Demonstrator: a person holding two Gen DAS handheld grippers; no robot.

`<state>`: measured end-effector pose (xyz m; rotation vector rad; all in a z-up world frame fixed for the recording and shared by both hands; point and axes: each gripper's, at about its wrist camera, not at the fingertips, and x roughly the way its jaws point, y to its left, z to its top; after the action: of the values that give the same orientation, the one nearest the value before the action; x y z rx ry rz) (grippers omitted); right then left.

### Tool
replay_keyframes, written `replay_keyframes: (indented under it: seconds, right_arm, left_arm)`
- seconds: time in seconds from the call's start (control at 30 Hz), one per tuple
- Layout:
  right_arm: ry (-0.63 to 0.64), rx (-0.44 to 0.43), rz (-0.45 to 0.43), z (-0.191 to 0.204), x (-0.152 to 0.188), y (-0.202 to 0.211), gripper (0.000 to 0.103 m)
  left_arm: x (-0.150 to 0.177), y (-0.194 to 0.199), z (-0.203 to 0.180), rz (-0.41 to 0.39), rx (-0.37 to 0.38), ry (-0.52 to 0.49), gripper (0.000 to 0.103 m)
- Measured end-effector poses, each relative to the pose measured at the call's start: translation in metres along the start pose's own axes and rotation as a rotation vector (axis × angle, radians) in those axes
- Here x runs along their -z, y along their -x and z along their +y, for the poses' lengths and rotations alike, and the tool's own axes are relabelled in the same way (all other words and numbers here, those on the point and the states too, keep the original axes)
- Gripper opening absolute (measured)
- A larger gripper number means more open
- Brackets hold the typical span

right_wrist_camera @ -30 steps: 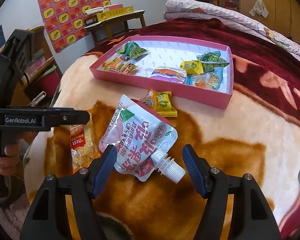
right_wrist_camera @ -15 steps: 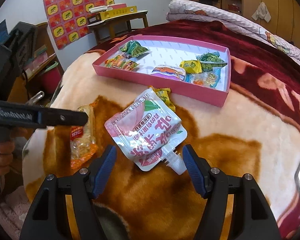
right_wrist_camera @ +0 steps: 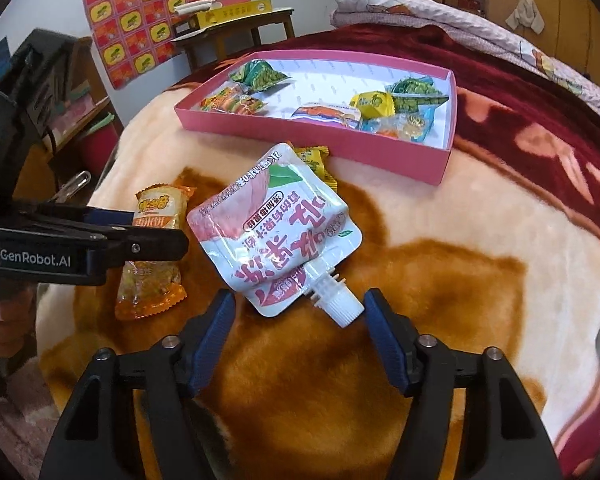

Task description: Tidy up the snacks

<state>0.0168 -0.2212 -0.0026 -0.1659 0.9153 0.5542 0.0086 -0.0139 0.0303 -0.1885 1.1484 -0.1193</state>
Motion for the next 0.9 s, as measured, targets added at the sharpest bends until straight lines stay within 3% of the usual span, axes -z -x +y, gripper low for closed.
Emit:
replay_keyframes:
  seconds: [0.3,0.43,0.67,0.9]
  right_arm:
    - [0.060,0.058,0.015,0.011,-0.002,-0.003,0.040]
    - [0.039,0.063,0.001,0.007,-0.005,-0.003,0.023]
    - [0.020,0.027,-0.025,0.004,-0.006,0.001,0.022]
    - [0.001,-0.005,-0.077,0.006,-0.013,0.015,0.020]
  left_arm:
    - [0.003,0.001,-0.006,-0.008,0.001,-0.059,0.060]
    - [0.002,0.002,-0.005,-0.012,0.015,-0.083,0.057]
    - [0.001,0.008,0.000,-0.038,0.038,-0.104,0.054]
    - [-0.008,0.031,0.007,-0.133,0.049,-0.119,0.054]
